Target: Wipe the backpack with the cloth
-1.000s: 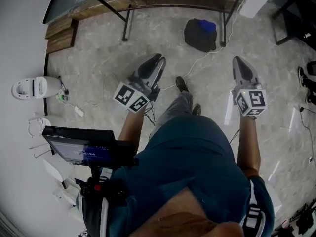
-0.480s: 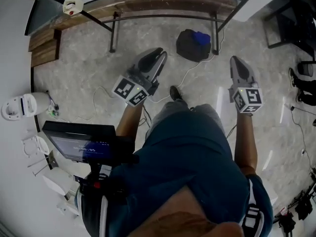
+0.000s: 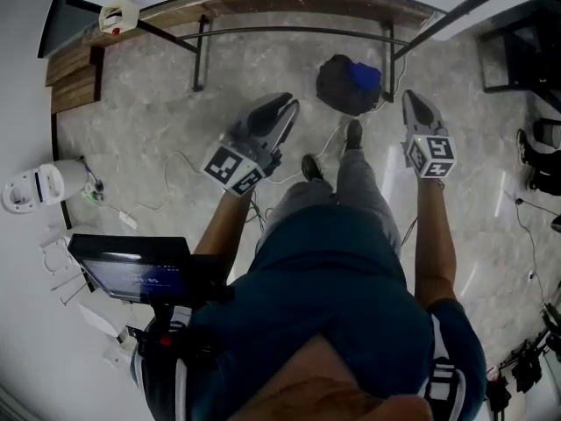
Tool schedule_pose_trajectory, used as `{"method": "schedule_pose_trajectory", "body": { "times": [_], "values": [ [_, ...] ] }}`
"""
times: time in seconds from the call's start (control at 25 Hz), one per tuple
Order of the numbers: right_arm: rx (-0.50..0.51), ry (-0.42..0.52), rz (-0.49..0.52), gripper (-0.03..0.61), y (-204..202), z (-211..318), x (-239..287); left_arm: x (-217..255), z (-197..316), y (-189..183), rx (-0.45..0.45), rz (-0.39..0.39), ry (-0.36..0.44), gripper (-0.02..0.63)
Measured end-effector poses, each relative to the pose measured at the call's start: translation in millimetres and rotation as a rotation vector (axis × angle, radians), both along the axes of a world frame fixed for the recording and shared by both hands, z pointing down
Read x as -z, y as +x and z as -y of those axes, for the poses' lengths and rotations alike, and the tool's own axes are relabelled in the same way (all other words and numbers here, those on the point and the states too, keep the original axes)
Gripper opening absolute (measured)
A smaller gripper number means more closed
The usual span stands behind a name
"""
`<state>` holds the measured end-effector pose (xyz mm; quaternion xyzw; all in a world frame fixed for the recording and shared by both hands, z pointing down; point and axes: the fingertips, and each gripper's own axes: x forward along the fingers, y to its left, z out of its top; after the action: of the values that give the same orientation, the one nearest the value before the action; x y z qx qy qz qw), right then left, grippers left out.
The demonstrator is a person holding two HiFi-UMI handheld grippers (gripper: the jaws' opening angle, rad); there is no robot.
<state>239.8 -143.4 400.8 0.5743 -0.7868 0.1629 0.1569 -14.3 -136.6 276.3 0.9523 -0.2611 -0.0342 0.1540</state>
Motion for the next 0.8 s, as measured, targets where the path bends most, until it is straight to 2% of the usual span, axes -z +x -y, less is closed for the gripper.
{"method": "schedule_pose_trajectory", "body": {
  "times": [0.16, 0.24, 0.32, 0.64, 0.8],
  "values": [
    [0.051, -0.097, -0.009, 0.002, 11.1, 52.4, -73.0, -32.0, 21.0, 13.0, 0.015, 0.040, -0.043, 0.057],
    [0.090, -0.162, -0.020, 0.002, 13.3, 71.1, -118.9, -46.4, 28.9, 21.7, 0.032, 0.059, -0.061, 0.002],
    [0.134, -0.235, -0.041, 0.002, 15.9, 86.8, -167.0, -62.1, 37.1, 30.3, 0.051, 0.071, -0.086, 0.001],
    [0.364, -0.497, -0.219, 0.003, 12.5, 123.0, -339.8, -126.5, 62.9, 47.0, 0.147, 0.076, -0.194, 0.002],
    [0.468, -0.604, -0.297, 0.089, 5.8, 124.2, -405.6, -165.5, 62.5, 44.6, 0.197, 0.079, -0.273, 0.002]
  ]
}}
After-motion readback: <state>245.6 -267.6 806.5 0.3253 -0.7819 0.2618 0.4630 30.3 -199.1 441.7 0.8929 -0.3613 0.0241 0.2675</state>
